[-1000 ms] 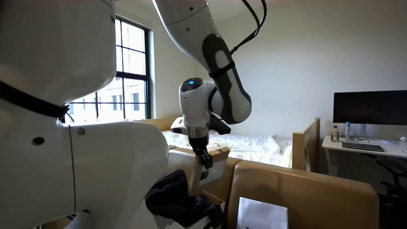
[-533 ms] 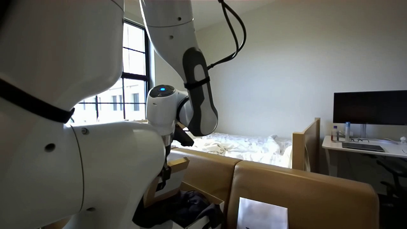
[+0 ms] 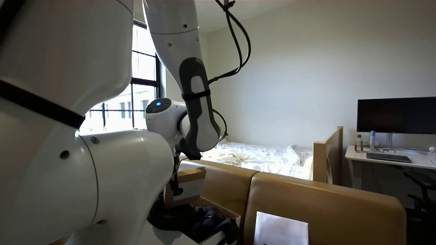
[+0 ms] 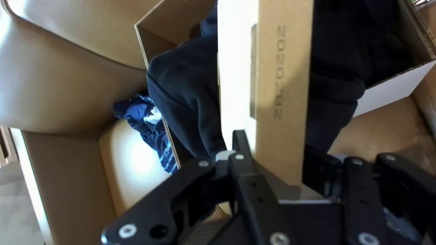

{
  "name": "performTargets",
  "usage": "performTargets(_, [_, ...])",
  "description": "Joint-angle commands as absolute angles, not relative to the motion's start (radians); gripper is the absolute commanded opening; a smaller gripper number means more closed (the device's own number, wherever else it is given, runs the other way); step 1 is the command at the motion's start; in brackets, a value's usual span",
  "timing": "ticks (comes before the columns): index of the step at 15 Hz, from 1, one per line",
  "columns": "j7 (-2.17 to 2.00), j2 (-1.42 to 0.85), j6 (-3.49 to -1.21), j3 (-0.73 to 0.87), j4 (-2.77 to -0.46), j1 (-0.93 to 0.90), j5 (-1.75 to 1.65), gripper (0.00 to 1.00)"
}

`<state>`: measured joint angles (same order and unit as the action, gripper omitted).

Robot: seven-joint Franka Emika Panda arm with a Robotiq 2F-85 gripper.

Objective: Put the book inside the box

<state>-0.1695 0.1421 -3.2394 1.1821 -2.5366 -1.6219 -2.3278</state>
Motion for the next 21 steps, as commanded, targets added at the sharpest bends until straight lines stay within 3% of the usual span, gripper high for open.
performTargets(1, [-0.234,0.103,-3.159,1.24,-2.557,-1.699,-2.27,0.07])
performTargets(5, [-0.289,0.059,-3.158,1.314,-2.629,-1.793,-2.241,0.07])
performTargets(10, [-0.481,0.092,-2.942,1.359,-2.7,-1.935,-2.276,0.07])
performTargets(21, [-0.91,0.024,-2.757,1.518,-2.72,-2.183,-2.151,0.07])
